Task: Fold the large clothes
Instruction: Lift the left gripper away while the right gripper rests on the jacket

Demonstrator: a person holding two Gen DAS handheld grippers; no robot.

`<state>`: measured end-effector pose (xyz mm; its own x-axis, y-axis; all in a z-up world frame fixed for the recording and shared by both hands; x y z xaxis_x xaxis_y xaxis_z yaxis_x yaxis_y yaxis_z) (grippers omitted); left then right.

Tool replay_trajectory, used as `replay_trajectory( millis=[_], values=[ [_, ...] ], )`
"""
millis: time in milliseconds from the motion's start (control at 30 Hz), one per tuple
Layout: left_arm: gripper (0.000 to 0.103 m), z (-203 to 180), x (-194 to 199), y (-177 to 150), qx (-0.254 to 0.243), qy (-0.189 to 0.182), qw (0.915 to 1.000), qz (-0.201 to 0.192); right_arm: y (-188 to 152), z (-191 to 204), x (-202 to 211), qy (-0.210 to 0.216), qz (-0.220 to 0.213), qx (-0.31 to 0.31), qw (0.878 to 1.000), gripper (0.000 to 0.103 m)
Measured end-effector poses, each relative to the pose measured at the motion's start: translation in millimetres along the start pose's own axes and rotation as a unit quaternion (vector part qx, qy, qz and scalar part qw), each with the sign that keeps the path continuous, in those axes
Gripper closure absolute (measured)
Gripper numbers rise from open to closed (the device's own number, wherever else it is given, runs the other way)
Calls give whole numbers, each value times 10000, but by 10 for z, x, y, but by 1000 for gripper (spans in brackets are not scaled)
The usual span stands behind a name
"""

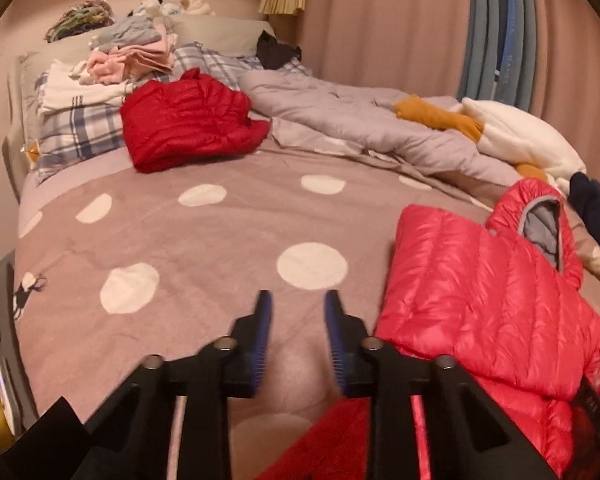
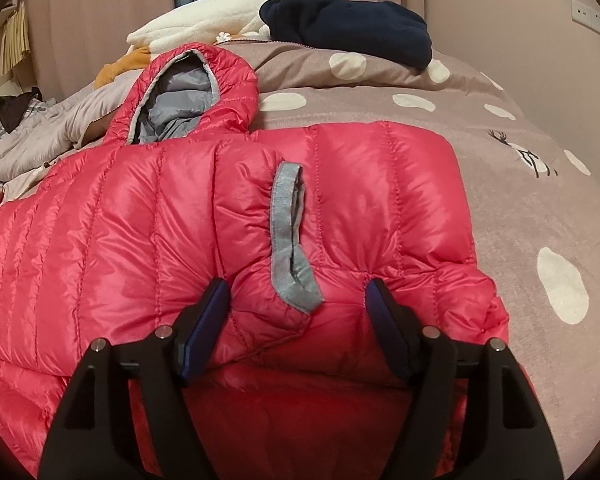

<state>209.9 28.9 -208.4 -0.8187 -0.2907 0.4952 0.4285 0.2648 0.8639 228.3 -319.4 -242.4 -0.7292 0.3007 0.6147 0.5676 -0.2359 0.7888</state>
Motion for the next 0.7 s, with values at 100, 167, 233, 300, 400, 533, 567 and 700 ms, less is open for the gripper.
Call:
replay_trajectory(
  millis=[100,167,233,300,400,533,567,700],
  values=[
    [80,29,29,1,71,52,10000,-37,-2,1,3,11,-9,-10,10000,32],
    [80,38,40,-8,96,108,9999,-39,-1,-4,1,18,-10,-19,10000,32],
    [80,24,12,-8,107,40,9999,85,1,-3,0,29,-11,-25,10000,31],
    [80,22,-12,-14,208,-57,9997,146,-1,-2,-1,24,-10,-23,10000,31],
    [79,3,-57,-10,124,8,9997,201,-2,2,1,31,-20,-33,10000,31],
    [63,-36,-93,25,-110,15,9996,251,1,15,2,34,-14,-2,10000,27],
    [58,-35,-92,44,-90,-28,9998,183,6,21,9,66,-15,6,10000,24],
    [30,33,-135,105,-3,151,9999,-28,71,24,52,208,33,-23,9998,20]
  ],
)
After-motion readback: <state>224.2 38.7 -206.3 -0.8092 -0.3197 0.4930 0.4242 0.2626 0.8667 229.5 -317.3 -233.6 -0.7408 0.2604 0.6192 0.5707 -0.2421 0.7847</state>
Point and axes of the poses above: each gripper's, at about its wrist camera, not at the fingertips, and x roughly against the way its jaws point, z to its left, y to its top, the point moved 5 cm from there along -x, roughly the way its jaws point, and after that the axes turned 9 degrees about -z, right-handed, at the moved point
